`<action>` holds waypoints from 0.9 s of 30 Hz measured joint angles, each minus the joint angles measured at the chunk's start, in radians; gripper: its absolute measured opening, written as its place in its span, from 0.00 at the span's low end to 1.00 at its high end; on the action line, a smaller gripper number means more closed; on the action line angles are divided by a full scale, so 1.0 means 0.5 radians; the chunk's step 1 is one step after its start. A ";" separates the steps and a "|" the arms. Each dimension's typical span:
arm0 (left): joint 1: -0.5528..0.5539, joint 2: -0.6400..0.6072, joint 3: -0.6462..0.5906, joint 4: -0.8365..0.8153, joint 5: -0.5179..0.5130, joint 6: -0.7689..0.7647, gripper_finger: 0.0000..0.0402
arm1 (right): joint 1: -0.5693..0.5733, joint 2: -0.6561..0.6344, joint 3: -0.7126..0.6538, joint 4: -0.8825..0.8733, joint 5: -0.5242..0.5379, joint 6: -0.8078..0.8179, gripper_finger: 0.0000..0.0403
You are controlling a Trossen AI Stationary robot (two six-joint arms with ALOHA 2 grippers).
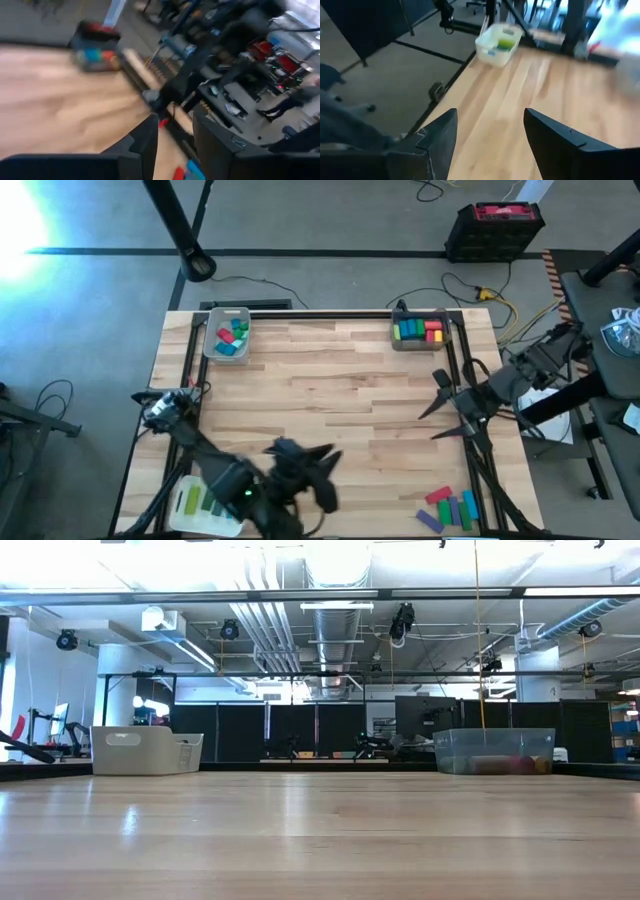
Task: Sort blocks
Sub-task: Put the red rectangular block into the white bin
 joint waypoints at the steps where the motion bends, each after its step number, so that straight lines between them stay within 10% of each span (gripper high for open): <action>1: 0.030 -0.010 -0.072 0.257 0.004 0.251 0.26 | 0.026 -0.045 -0.075 0.007 0.011 0.088 0.54; 6: 0.228 -0.018 -0.283 1.130 0.514 1.031 0.22 | 0.186 -0.181 -0.399 -0.036 0.162 0.628 0.54; 11: 0.350 -0.020 -0.351 1.314 0.932 1.324 0.20 | 0.316 -0.065 -0.489 -0.169 0.210 1.180 0.54; 27: 0.299 -0.025 -0.458 1.143 1.048 1.284 0.34 | 0.561 0.494 -0.330 -0.267 0.313 2.073 0.54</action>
